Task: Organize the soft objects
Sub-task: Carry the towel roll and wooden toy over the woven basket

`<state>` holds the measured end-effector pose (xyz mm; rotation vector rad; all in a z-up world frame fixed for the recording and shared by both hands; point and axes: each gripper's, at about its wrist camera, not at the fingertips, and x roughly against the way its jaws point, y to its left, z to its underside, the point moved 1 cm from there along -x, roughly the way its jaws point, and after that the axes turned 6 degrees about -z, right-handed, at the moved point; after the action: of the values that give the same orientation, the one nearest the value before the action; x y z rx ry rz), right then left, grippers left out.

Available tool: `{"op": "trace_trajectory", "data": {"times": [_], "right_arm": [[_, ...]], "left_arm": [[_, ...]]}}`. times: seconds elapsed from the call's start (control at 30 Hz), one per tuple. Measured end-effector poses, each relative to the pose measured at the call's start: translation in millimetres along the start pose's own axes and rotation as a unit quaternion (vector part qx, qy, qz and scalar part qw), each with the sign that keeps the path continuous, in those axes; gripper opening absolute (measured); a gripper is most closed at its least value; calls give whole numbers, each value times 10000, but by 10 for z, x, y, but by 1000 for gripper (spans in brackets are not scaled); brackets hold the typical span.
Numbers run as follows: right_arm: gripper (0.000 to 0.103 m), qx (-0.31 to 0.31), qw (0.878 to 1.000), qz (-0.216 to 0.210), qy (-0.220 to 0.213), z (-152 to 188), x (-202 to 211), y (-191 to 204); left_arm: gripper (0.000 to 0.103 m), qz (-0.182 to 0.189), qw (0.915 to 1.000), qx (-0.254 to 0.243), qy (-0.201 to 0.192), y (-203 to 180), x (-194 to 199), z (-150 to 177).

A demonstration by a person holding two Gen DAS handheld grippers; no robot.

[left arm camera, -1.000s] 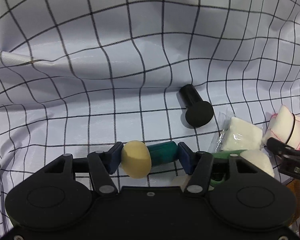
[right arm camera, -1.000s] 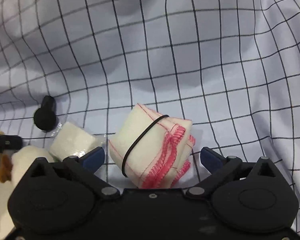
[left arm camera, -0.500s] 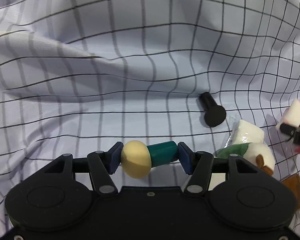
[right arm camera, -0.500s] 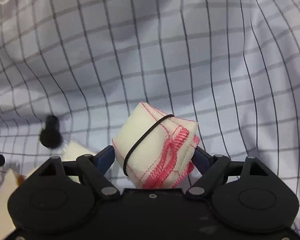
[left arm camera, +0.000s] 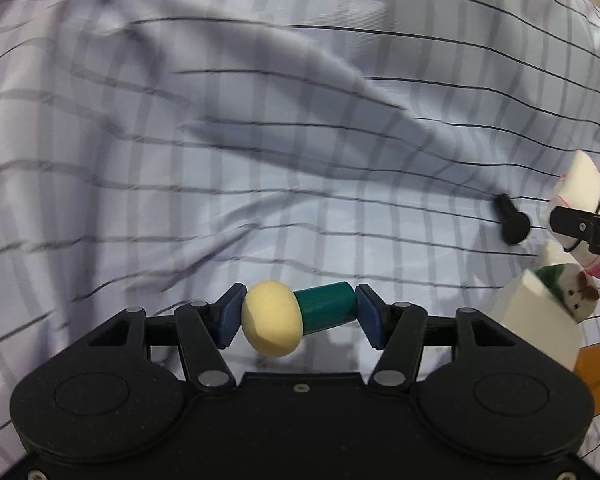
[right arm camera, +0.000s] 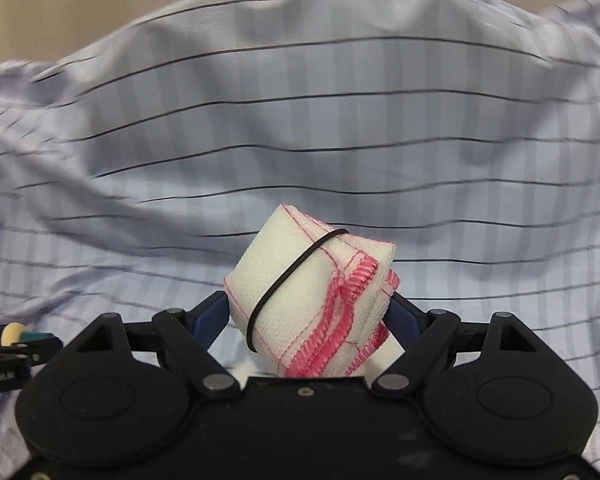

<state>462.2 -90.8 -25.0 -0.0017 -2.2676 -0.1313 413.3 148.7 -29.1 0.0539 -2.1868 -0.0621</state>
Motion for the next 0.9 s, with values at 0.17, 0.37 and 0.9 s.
{"op": "trace_trajectory", "data": {"times": [0.17, 0.37, 0.9], "right_arm": [[83, 378, 9983, -446, 54, 76, 7, 520], [83, 851, 9914, -987, 86, 271, 142, 1065], [84, 978, 9733, -2020, 482, 968, 965, 1145]], "left_arm": [[56, -219, 9994, 237, -90, 266, 128, 236], [56, -292, 9986, 400, -198, 371, 335, 575], [56, -106, 9981, 610, -44, 119, 1127, 1455]]}}
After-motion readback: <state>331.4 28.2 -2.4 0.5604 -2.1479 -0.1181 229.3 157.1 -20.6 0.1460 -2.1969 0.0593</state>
